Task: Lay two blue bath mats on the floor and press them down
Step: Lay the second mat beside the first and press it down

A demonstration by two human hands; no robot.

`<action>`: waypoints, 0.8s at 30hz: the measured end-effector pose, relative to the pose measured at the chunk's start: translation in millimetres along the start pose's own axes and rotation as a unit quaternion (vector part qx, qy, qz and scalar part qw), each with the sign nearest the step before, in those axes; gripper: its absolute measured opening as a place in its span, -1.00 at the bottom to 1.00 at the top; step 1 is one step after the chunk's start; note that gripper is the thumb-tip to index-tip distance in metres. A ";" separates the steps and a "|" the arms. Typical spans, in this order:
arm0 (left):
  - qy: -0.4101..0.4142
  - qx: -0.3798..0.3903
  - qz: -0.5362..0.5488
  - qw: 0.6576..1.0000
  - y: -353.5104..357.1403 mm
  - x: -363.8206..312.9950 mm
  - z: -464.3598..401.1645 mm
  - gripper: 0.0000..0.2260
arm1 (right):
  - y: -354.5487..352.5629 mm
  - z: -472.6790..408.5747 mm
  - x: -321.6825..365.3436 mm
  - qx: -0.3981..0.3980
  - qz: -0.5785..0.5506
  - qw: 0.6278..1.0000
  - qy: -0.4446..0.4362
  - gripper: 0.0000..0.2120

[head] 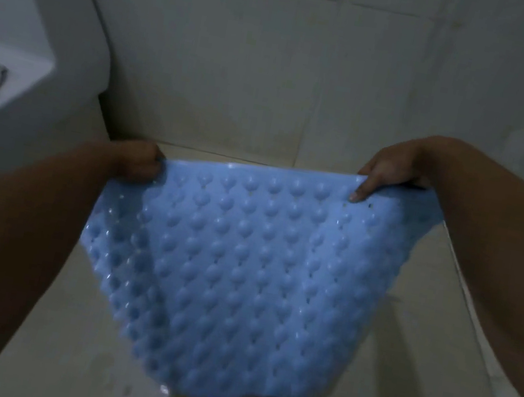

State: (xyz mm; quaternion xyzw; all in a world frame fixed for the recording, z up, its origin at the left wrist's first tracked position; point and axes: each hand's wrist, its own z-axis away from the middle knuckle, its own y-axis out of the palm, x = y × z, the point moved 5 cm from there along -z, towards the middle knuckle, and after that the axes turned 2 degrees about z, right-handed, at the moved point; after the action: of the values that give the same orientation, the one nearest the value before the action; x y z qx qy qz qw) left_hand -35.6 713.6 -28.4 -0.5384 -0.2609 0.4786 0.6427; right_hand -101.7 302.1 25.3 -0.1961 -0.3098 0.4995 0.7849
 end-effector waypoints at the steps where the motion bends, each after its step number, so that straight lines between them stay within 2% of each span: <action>1: -0.041 0.061 -0.030 0.997 19.5 -1.0 -8.5 -0.70 | 16.3 -5.0 -7.9 0.030 0.002 0.999 0.019 -0.67; 2: -0.070 0.109 -0.056 0.990 39.9 -3.6 -17.1 -0.71 | 32.4 -13.6 -15.3 0.042 0.019 0.998 0.031 -0.63; 4: -0.102 0.173 -0.069 0.977 95.2 1.6 -35.0 -0.66 | 64.2 -39.9 -25.3 0.008 0.119 0.992 0.042 -0.53; 6: -0.111 0.177 -0.095 0.973 159.1 12.3 -46.2 -0.59 | 108.2 -78.3 -32.4 -0.074 0.223 0.971 0.039 -0.42; 7: -0.129 0.153 -0.089 0.976 196.3 19.3 -46.7 -0.53 | 138.2 -99.4 -40.4 -0.109 0.227 0.966 0.059 -0.38; 9: -0.144 0.086 -0.082 0.982 259.4 18.8 -34.1 -0.45 | 200.1 -136.5 -62.7 -0.153 0.179 0.964 0.125 -0.24; 11: -0.125 0.039 -0.053 0.990 320.7 9.2 -9.2 -0.40 | 268.1 -166.2 -69.5 -0.146 0.120 0.969 0.160 -0.12; 16: -0.149 0.037 0.057 0.986 422.8 12.2 38.9 -0.14 | 416.3 -189.0 -67.4 -0.163 -0.057 0.965 0.199 -0.03; 20: -0.133 -0.044 0.073 0.988 456.5 7.7 70.2 -0.08 | 479.0 -177.8 -78.4 -0.238 -0.051 0.951 0.188 0.02; 24: -0.137 -0.062 0.062 0.987 465.6 7.6 86.7 -0.09 | 497.3 -168.1 -85.1 -0.239 -0.033 0.952 0.187 0.02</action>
State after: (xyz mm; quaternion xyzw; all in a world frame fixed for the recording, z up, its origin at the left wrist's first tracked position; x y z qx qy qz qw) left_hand -261.9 741.1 -443.6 -0.5215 -0.3414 0.5700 0.5354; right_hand -342.9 436.3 -429.3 -0.4580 -0.2739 0.3389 0.7748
